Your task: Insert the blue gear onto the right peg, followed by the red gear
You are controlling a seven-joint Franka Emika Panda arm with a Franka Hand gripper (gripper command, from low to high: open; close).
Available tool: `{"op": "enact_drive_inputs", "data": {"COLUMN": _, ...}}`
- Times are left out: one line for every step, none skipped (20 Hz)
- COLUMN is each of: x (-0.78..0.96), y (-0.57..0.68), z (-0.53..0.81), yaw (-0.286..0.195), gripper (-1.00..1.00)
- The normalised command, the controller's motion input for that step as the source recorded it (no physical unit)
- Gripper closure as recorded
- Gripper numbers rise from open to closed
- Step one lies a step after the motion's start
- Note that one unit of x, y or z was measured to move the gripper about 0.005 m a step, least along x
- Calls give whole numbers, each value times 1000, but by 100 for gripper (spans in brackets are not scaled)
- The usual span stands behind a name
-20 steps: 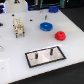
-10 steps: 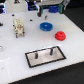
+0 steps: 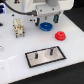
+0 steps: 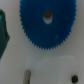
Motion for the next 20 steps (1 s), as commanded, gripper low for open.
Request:
{"op": "enact_drive_inputs", "data": {"x": -151, "y": 54, "z": -465, "yaw": 0, "gripper": -100}}
{"op": "enact_drive_inputs", "data": {"x": -145, "y": 23, "z": -471, "yaw": 0, "gripper": -100}}
{"op": "enact_drive_inputs", "data": {"x": -128, "y": 25, "z": -428, "yaw": 0, "gripper": 100}}
{"op": "enact_drive_inputs", "data": {"x": -196, "y": 7, "z": -380, "yaw": 0, "gripper": 100}}
{"op": "enact_drive_inputs", "data": {"x": -51, "y": 0, "z": 0, "yaw": 0, "gripper": 100}}
{"op": "enact_drive_inputs", "data": {"x": -26, "y": 0, "z": 0, "yaw": 0, "gripper": 100}}
{"op": "enact_drive_inputs", "data": {"x": -20, "y": 0, "z": 0, "yaw": 0, "gripper": 100}}
{"op": "enact_drive_inputs", "data": {"x": -194, "y": 15, "z": -287, "yaw": 0, "gripper": 100}}
{"op": "enact_drive_inputs", "data": {"x": -245, "y": 20, "z": -269, "yaw": 0, "gripper": 100}}
{"op": "enact_drive_inputs", "data": {"x": -246, "y": 17, "z": -238, "yaw": 0, "gripper": 100}}
{"op": "enact_drive_inputs", "data": {"x": -213, "y": 10, "z": -218, "yaw": 0, "gripper": 100}}
{"op": "enact_drive_inputs", "data": {"x": -209, "y": 1, "z": -187, "yaw": 0, "gripper": 100}}
{"op": "enact_drive_inputs", "data": {"x": -166, "y": 0, "z": -111, "yaw": 0, "gripper": 100}}
{"op": "enact_drive_inputs", "data": {"x": -75, "y": -1, "z": -31, "yaw": 0, "gripper": 100}}
{"op": "enact_drive_inputs", "data": {"x": -17, "y": -1, "z": -11, "yaw": 0, "gripper": 100}}
{"op": "enact_drive_inputs", "data": {"x": -16, "y": 2, "z": -21, "yaw": 0, "gripper": 100}}
{"op": "enact_drive_inputs", "data": {"x": -146, "y": -2, "z": -26, "yaw": 0, "gripper": 100}}
{"op": "enact_drive_inputs", "data": {"x": -56, "y": 1, "z": 18, "yaw": 0, "gripper": 100}}
{"op": "enact_drive_inputs", "data": {"x": -2, "y": 2, "z": 2, "yaw": 0, "gripper": 100}}
{"op": "enact_drive_inputs", "data": {"x": 15, "y": 2, "z": -1, "yaw": 0, "gripper": 100}}
